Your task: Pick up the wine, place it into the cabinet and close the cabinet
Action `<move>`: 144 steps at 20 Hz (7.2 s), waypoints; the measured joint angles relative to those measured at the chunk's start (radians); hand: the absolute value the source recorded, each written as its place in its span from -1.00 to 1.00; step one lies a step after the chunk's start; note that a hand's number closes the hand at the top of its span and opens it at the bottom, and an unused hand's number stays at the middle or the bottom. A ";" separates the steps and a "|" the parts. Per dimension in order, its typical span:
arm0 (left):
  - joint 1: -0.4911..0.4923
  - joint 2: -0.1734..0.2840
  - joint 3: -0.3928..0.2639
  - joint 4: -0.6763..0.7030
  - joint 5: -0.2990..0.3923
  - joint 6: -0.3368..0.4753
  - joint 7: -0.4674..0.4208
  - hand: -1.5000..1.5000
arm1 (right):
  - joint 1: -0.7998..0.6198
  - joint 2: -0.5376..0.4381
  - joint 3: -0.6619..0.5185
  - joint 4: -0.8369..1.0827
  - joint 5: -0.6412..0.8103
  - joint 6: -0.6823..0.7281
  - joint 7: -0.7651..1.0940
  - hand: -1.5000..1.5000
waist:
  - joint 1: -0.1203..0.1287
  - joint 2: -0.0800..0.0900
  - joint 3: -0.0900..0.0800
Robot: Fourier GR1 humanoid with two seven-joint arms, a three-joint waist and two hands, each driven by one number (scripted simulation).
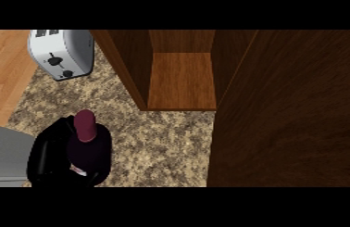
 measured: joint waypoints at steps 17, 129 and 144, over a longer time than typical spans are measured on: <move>-0.230 -0.180 -0.241 -0.179 -0.186 0.262 0.374 1.00 | 0.038 0.014 -0.011 0.006 -0.013 0.034 -0.035 -1.00 | -0.009 0.002 -0.001; -1.208 -0.210 0.130 1.470 0.177 0.444 -0.374 1.00 | 0.047 0.025 0.003 0.053 -0.055 0.081 -0.097 -1.00 | -0.060 0.014 0.003; -1.238 -0.205 0.146 1.570 0.140 0.484 -0.399 -1.00 | 0.022 0.021 -0.003 0.058 -0.059 0.080 -0.094 -1.00 | -0.069 0.020 0.003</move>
